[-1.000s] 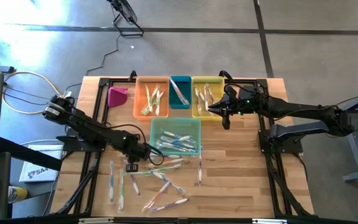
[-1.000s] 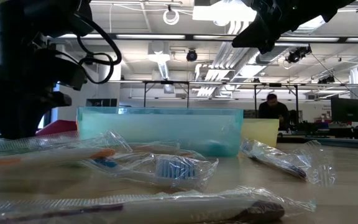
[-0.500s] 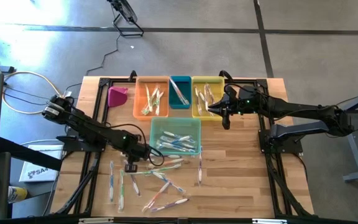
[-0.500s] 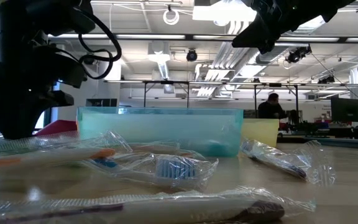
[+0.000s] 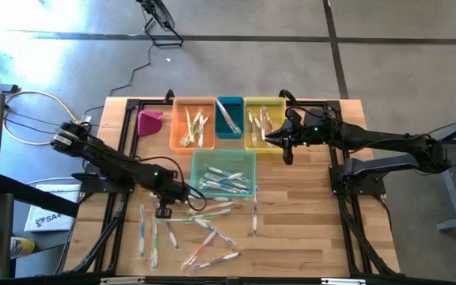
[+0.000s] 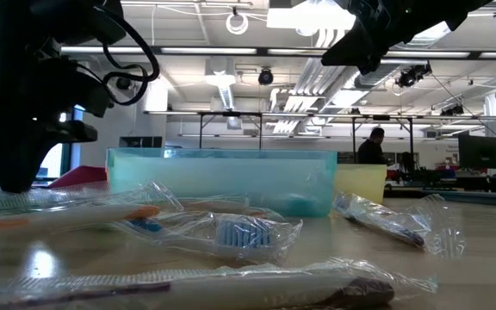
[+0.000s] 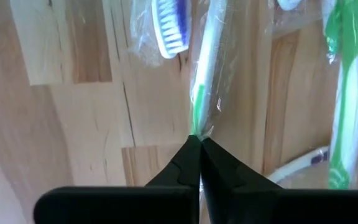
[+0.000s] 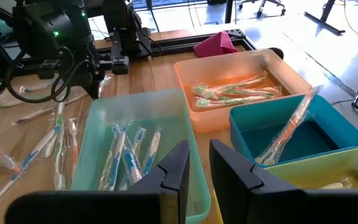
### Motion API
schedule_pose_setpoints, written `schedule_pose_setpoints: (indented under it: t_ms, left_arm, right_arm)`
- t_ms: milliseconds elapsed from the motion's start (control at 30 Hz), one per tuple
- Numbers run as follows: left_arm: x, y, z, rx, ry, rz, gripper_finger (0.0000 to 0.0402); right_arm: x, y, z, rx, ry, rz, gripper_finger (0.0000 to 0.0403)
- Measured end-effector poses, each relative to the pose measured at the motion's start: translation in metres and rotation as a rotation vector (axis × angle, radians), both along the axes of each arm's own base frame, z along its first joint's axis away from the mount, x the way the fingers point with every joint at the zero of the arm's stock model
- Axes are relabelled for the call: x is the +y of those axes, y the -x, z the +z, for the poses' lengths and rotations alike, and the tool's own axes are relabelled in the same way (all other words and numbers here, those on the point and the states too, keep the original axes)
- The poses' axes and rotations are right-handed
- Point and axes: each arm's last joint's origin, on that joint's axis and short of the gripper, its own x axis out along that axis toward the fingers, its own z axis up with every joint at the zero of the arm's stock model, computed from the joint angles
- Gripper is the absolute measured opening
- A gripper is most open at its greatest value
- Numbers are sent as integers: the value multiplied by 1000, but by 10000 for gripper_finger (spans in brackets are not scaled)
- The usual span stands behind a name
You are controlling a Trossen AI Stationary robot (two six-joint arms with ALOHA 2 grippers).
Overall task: Pick & Place Toothbrushes
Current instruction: Put the green toothbrush into the orange bin
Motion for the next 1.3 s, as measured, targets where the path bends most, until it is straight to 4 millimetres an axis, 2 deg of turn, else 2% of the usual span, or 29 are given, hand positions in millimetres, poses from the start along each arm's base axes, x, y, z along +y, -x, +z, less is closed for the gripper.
schedule_pose_setpoints:
  t_ms: [300,567,967,1300]
  left_arm:
    - [4,9,16,-48,-17,-6,0]
    - [9,18,39,-185,-34,-27,0]
    - [23,42,81,-470,-139,66,0]
    - [38,66,116,-763,-243,222,0]
  right_arm:
    - [0,0,0,-1,0,0,55]
    - [0,0,0,-1,0,0,55]
    - [0,0,0,-1,0,0,55]
    - [0,0,0,0,0,0,55]
